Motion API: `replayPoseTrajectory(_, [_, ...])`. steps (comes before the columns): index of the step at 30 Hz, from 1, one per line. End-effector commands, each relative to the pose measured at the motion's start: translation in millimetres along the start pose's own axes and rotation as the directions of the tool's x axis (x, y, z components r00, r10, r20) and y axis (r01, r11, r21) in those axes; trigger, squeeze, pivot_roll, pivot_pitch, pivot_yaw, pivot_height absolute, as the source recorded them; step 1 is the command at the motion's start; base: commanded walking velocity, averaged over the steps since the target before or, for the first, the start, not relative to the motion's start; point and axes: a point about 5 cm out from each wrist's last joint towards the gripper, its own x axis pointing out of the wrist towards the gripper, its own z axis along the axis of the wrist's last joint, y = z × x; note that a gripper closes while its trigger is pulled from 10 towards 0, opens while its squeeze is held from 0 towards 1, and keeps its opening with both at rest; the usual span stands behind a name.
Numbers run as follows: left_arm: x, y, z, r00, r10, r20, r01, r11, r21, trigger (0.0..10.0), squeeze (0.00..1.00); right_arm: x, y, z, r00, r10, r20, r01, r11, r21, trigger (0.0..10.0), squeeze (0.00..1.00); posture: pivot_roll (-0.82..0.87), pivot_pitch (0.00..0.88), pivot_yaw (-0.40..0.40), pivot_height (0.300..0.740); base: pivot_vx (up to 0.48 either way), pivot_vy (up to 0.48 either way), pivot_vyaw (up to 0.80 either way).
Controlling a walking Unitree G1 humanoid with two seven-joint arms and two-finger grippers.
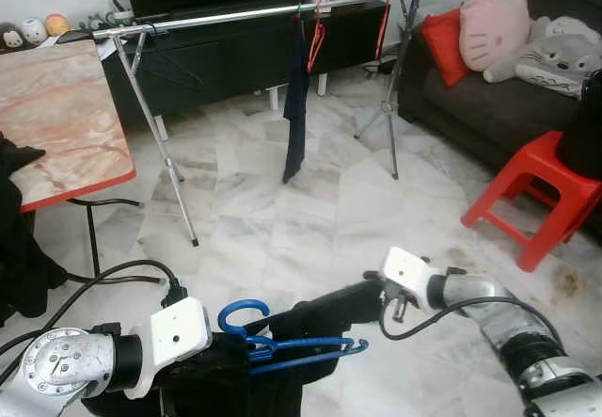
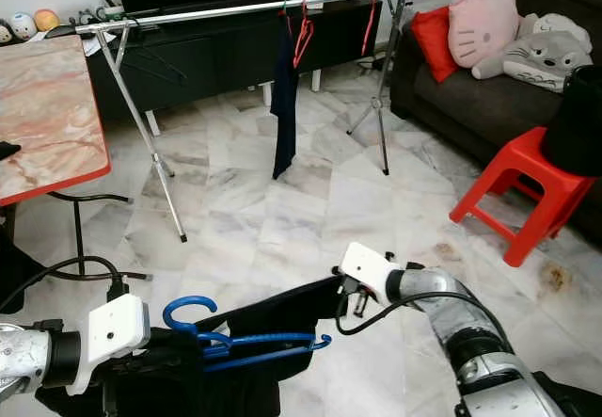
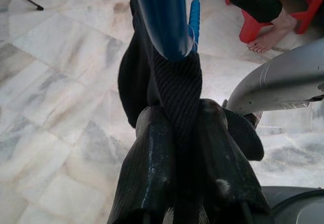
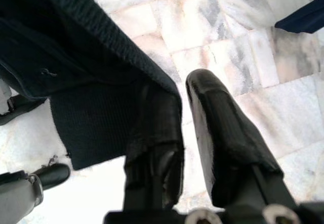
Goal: Hang hanger
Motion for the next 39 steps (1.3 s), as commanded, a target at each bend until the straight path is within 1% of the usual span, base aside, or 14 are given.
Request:
replayPoseTrajectory(1, [2.6,0.3,6.5,1.000,-0.002,0.010,0.001,1.000,0.028,10.0,0.00,-5.5,-11.7,5.7,1.000,-0.025,0.008,0.025,1.000,0.003,10.0,1.00,-0.05,0.000,-0.032,0.740,0.000,0.000,0.00])
replayPoseTrajectory(8, [8.0,1.2,9.8,1.000,0.006,0.029,-0.007,0.999,0.037,10.0,0.00,-5.4,-7.9,11.8,0.992,0.108,0.060,-0.112,0.992,0.063,10.0,1.00,-0.05,0.000,-0.033,0.740,0.000,0.000,0.00])
replayPoseTrajectory(12, [12.2,0.6,11.6,0.999,0.007,0.047,-0.008,1.000,0.030,10.0,0.00,-9.5,-6.4,12.1,0.977,0.195,0.091,-0.204,0.974,0.097,10.0,1.00,-0.05,0.000,-0.035,0.740,0.000,0.000,0.00])
replayPoseTrajectory(17, [17.1,-0.9,13.4,0.998,0.004,0.062,-0.006,1.000,0.026,10.0,0.00,-12.5,-9.8,12.0,0.977,0.181,0.108,-0.194,0.973,0.124,10.0,1.00,-0.06,0.000,-0.039,0.740,0.000,0.000,0.00])
replayPoseTrajectory(23, [21.5,-1.3,13.7,0.998,0.008,0.063,-0.010,1.000,0.027,10.0,0.00,-15.6,-19.6,17.4,0.984,0.102,0.150,-0.125,0.980,0.155,10.0,1.00,-0.05,0.000,-0.038,0.740,0.000,0.000,0.00])
replayPoseTrajectory(24, [25.8,0.3,12.9,0.997,0.032,0.068,-0.034,0.999,0.018,10.0,0.00,-19.5,-36.2,30.7,0.975,-0.043,0.216,0.003,0.983,0.182,10.0,1.00,-0.06,0.000,-0.034,0.740,0.000,0.000,0.00])
replayPoseTrajectory(25, [30.0,2.2,12.2,0.996,0.059,0.072,-0.060,0.998,0.010,10.0,0.00,-23.8,-50.3,41.3,0.950,-0.165,0.264,0.105,0.968,0.229,10.0,1.00,-0.06,0.000,-0.034,0.740,0.000,0.000,0.00])
replayPoseTrajectory(26, [39.0,7.2,12.0,0.987,0.134,0.092,-0.133,0.991,-0.019,10.0,0.00,-32.5,-69.7,58.8,0.881,-0.322,0.345,0.216,0.925,0.312,10.0,1.00,-0.06,0.000,-0.029,0.740,0.000,0.000,0.00])
replayPoseTrajectory(30, [50.6,10.8,14.2,0.971,0.205,0.119,-0.196,0.977,-0.085,10.0,0.00,-35.8,-77.1,73.7,0.835,-0.349,0.425,0.187,0.907,0.377,10.0,1.00,-0.06,0.000,-0.029,0.740,0.000,0.000,0.00])
replayPoseTrajectory(33, [61.7,10.2,16.6,0.966,0.222,0.130,-0.207,0.971,-0.118,10.0,0.00,-32.6,-73.5,84.4,0.833,-0.276,0.480,0.107,0.931,0.350,10.0,1.00,-0.06,0.000,-0.027,0.740,0.000,0.000,0.00])
replayPoseTrajectory(34, [67.4,7.9,18.7,0.968,0.210,0.136,-0.193,0.973,-0.126,10.0,0.00,-29.7,-68.7,89.2,0.838,-0.213,0.503,0.060,0.951,0.304,10.0,0.02,-0.06,0.000,-0.027,0.740,0.000,0.000,0.00])
replayPoseTrajectory(35, [72.6,5.3,20.6,0.971,0.193,0.144,-0.175,0.976,-0.128,10.0,0.00,-26.8,-64.2,92.6,0.842,-0.163,0.514,0.028,0.965,0.259,10.0,0.00,-0.06,0.000,-0.025,0.740,0.000,0.000,0.00])
replayPoseTrajectory(37, [76.5,3.4,22.2,0.972,0.181,0.151,-0.163,0.978,-0.127,10.0,0.00,-24.9,-61.4,94.1,0.847,-0.131,0.516,0.010,0.973,0.231,10.0,0.00,-0.06,0.000,-0.025,0.740,0.000,0.000,0.00])
replayPoseTrajectory(39, [83.6,0.4,24.9,0.975,0.156,0.161,-0.138,0.983,-0.117,10.0,0.00,-21.7,-55.3,95.5,0.856,-0.047,0.515,-0.059,0.980,0.188,10.0,0.00,-0.07,0.000,-0.021,0.740,0.000,0.000,0.00])
